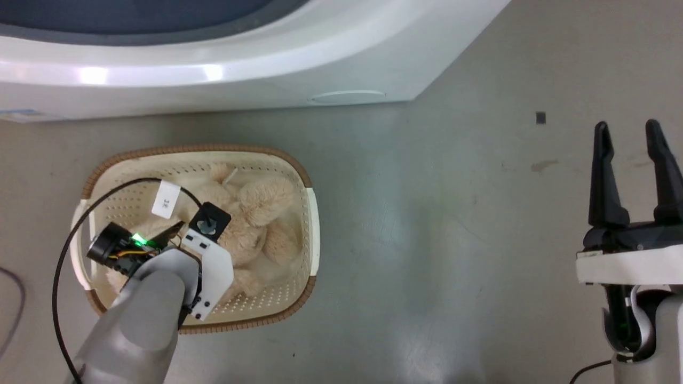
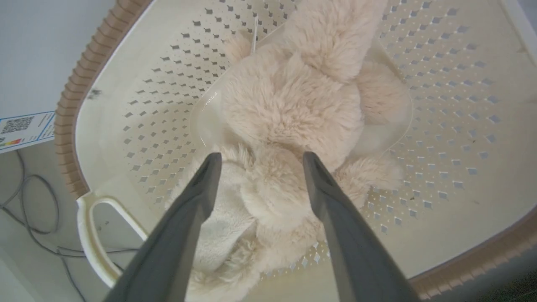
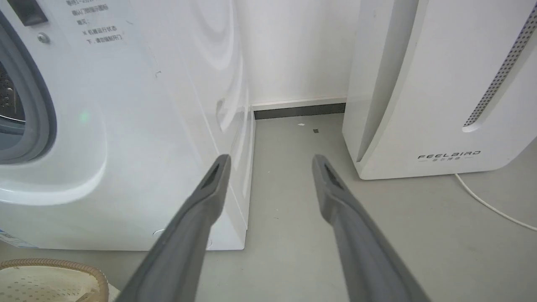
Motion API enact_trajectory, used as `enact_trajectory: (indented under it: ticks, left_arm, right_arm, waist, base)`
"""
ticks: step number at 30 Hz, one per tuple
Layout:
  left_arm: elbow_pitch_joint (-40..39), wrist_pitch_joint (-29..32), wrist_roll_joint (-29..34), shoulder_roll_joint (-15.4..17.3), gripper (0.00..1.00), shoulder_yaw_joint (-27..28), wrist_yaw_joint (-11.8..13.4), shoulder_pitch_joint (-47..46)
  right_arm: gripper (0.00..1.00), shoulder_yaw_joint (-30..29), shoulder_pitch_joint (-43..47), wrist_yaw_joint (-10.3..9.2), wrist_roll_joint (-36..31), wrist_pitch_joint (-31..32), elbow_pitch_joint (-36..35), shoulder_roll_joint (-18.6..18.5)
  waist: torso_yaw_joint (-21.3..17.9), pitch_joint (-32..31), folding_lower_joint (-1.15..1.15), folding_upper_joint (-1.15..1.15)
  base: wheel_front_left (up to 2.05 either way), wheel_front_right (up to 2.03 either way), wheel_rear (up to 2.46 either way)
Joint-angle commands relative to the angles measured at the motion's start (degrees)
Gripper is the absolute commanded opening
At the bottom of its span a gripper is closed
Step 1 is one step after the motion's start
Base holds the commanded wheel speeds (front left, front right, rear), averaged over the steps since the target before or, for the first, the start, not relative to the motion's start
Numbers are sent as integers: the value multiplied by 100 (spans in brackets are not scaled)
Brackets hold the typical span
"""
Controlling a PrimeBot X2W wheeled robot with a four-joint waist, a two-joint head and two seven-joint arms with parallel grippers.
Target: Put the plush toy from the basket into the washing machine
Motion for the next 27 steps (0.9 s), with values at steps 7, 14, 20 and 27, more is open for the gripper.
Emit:
enact_trajectory:
  ticks: [7, 14, 20, 27]
  left_arm:
    - [488, 78, 86, 244, 100, -306, -119, -582]
    - [899, 114, 34, 466, 100, -504, -197, -992]
    - [1253, 75, -42, 561, 100, -698, -260, -1283]
    - [1665, -56, -131, 664, 56, -889, -301, -1611]
  right_arm:
    - [100, -78, -330, -4, 121, -131, -79, -2]
    - [100, -85, -541, -4, 230, -214, -115, -2]
    - [100, -100, -714, -5, 330, -285, -99, -2]
    - [100, -127, -931, -5, 446, -369, -51, -2]
  waist:
    - [-104, 658, 0, 0]
    - [-196, 1109, 0, 0]
    - [-267, 1440, 0, 0]
    - [-337, 1739, 0, 0]
  base:
    - [0, 0, 0]
    - [0, 0, 0]
    - [0, 0, 0]
    - [0, 0, 0]
